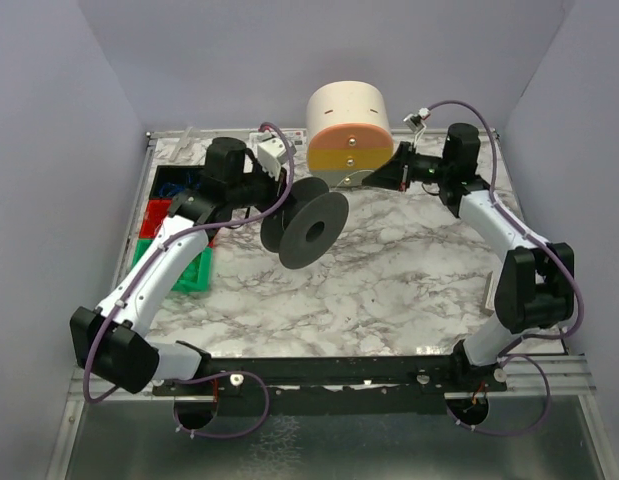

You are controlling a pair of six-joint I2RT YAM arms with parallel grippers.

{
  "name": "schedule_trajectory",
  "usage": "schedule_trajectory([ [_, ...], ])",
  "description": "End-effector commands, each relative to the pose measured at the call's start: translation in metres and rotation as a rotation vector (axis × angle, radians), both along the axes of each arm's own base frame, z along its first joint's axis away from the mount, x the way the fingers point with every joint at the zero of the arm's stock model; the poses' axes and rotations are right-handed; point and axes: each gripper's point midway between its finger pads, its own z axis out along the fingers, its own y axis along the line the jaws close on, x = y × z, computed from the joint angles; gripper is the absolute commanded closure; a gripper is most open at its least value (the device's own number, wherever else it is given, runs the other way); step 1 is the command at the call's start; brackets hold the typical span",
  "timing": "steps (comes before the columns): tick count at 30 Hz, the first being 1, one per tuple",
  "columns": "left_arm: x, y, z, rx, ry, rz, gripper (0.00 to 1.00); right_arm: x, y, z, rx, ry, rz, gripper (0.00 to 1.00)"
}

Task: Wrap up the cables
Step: Wrap the cable around the cable reel.

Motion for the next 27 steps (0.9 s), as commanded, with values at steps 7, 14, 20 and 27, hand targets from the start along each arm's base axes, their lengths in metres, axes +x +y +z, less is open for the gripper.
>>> schedule_trajectory([
  [7,0.038,0.015,-0.026,0.143,-0.064,0.197,1.0,-0.042,0.017,0.07,0.112,-0.023,0.136,1.0],
  [14,0.059,0.023,-0.039,0.125,-0.015,0.307,1.0,-0.103,0.087,0.075,0.083,-0.106,0.376,1.0],
  [20,0.076,0.045,-0.025,-0.103,0.097,0.393,1.0,-0.138,0.129,0.036,0.023,-0.111,0.491,0.99],
  [27,0.082,0.073,-0.016,-0.211,0.099,0.491,1.0,-0.158,0.169,-0.025,-0.113,-0.083,0.509,1.0],
])
